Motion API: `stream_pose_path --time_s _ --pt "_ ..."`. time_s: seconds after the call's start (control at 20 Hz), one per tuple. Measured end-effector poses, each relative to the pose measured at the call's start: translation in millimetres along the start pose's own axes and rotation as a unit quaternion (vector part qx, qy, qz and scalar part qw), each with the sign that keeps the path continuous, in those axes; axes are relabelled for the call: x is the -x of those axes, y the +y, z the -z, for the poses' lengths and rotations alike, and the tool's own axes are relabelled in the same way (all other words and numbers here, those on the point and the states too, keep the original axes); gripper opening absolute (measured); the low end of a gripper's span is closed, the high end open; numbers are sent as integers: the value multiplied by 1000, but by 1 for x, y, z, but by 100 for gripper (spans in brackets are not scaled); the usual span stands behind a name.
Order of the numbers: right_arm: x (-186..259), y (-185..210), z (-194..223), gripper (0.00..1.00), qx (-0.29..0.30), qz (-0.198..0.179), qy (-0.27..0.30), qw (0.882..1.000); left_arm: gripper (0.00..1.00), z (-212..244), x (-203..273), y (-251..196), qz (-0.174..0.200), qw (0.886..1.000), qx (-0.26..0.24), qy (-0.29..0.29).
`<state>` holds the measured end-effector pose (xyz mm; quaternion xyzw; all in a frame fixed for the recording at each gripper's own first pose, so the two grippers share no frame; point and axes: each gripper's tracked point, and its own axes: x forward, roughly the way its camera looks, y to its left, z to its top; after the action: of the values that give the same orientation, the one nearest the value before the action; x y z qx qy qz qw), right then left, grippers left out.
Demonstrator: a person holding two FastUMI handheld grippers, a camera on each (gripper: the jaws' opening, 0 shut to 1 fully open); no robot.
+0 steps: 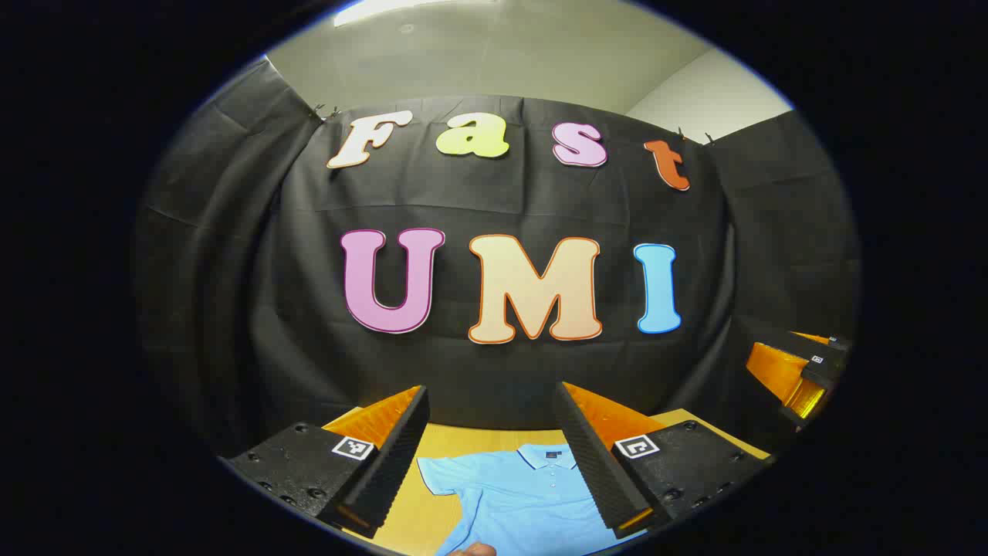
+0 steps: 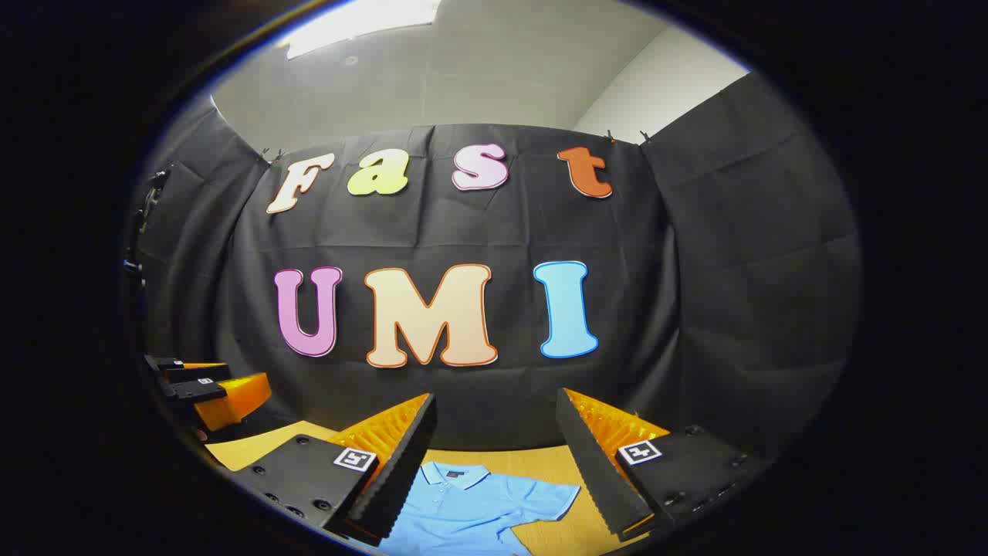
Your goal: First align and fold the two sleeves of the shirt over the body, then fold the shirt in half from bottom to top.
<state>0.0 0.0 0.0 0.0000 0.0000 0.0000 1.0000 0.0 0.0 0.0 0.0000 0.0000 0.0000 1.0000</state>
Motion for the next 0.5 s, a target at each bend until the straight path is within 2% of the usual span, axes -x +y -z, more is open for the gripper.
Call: stream_pose_path --time_s 0.5 --pt "-1 1 -3 97 3 0 -1 1000 96 -4 0 0 -1 1000 0 -10"
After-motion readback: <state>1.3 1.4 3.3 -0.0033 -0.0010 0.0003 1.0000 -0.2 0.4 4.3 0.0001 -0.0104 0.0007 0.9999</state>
